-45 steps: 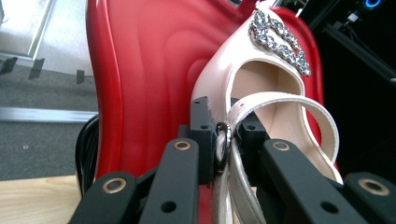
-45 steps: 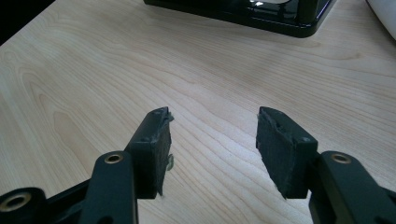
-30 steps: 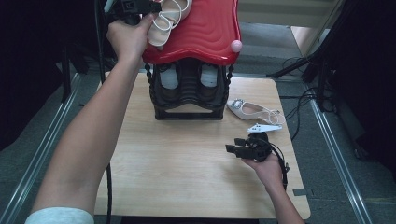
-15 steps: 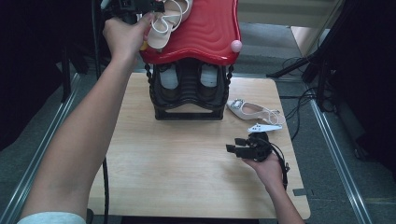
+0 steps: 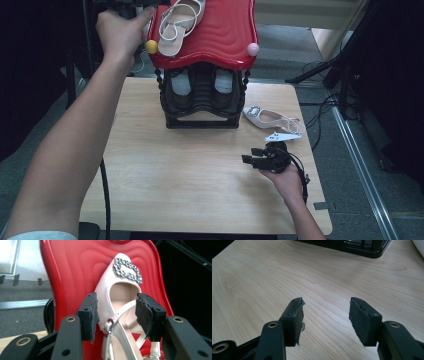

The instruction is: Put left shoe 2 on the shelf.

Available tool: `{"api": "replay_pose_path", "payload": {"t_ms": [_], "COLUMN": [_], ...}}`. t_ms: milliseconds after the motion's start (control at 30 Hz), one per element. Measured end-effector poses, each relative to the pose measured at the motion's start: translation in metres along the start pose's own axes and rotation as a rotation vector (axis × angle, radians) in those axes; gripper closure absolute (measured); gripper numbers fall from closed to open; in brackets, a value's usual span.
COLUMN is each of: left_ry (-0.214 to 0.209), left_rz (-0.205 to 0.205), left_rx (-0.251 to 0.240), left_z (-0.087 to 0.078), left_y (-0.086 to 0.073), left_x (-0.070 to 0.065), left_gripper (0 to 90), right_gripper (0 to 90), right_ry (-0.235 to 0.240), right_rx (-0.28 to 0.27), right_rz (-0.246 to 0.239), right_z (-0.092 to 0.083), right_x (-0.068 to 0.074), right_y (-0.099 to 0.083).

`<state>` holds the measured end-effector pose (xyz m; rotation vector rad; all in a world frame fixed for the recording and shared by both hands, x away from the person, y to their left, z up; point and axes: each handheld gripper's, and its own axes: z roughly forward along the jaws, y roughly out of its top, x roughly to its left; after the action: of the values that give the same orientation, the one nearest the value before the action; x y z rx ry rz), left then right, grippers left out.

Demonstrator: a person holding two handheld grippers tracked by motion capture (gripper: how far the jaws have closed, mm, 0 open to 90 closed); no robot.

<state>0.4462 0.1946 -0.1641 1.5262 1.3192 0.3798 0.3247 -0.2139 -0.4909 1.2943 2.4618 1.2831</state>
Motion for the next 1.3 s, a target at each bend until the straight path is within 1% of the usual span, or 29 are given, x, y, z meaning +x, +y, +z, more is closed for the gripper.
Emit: {"api": "replay_pose_path", "payload": {"t_ms": [33, 133, 200, 333, 367, 433, 467, 633, 733, 833, 900, 1000, 1033, 1167, 1200, 1267, 1300], "left_ry": [0.002, 0.007, 0.018, 0.028, 0.038, 0.038, 0.045, 0.059, 0.073, 0.081, 0.079, 0.068, 0.070, 0.072, 0.065, 0.062, 0.067], "left_rz": [-0.003, -0.002, -0.001, -0.001, -0.005, -0.015, -0.015, -0.026, -0.025, -0.030, -0.031, -0.044, -0.041, -0.053, -0.056, -0.063, -0.059], "left_rx": [-0.005, 0.003, 0.001, 0.001, -0.003, -0.002, -0.004, 0.011, 0.021, 0.043, 0.050, 0.056, 0.060, 0.057, 0.059, 0.076, 0.086], "left_z": [-0.002, -0.008, -0.012, -0.021, -0.023, -0.027, -0.029, -0.034, -0.035, -0.034, -0.034, -0.033, -0.033, -0.030, -0.029, -0.025, -0.023], "left_y": [0.000, 0.001, 0.001, -0.001, -0.002, -0.005, -0.006, -0.018, -0.028, -0.041, -0.049, -0.062, -0.067, -0.088, -0.094, -0.105, -0.111], "left_x": [0.002, 0.007, 0.011, 0.021, 0.024, 0.031, 0.034, 0.053, 0.063, 0.071, 0.076, 0.084, 0.087, 0.098, 0.102, 0.109, 0.112], "left_gripper": [52.7, 52.3, 52.2, 52.3, 52.4, 52.3, 52.4, 52.2, 51.7, 51.0, 50.6, 49.3, 49.3, 49.3, 49.2, 48.8, 48.4], "right_gripper": [46.0, 46.0, 46.0, 46.0, 46.0, 46.0, 46.0, 46.0, 46.0, 46.0, 46.0, 46.0, 46.0, 45.9, 46.0, 45.9, 45.9], "right_ry": [0.000, 0.000, -0.001, -0.002, -0.002, -0.002, -0.003, -0.005, -0.005, -0.006, -0.006, -0.007, -0.006, -0.007, -0.007, -0.006, -0.007], "right_rx": [-0.001, -0.001, -0.001, -0.004, -0.003, -0.005, -0.004, -0.002, -0.002, -0.003, -0.003, -0.004, -0.005, -0.004, -0.004, -0.008, -0.008], "right_rz": [-0.002, -0.002, -0.001, -0.001, -0.001, 0.000, 0.000, 0.002, 0.004, 0.005, 0.008, 0.007, 0.006, 0.007, 0.008, 0.006, 0.007], "right_z": [0.000, 0.000, 0.000, 0.000, 0.000, 0.000, 0.000, -0.001, 0.000, -0.001, -0.001, -0.001, -0.001, -0.001, -0.002, -0.002, -0.002], "right_x": [0.000, 0.000, 0.000, -0.001, -0.001, -0.001, -0.001, -0.001, -0.002, -0.001, -0.001, -0.001, -0.001, -0.002, -0.002, -0.002, -0.002], "right_y": [0.000, 0.000, 0.000, 0.000, 0.000, 0.000, 0.000, 0.000, 0.000, 0.000, 0.000, 0.000, 0.000, 0.000, 0.000, 0.000, 0.000]}}
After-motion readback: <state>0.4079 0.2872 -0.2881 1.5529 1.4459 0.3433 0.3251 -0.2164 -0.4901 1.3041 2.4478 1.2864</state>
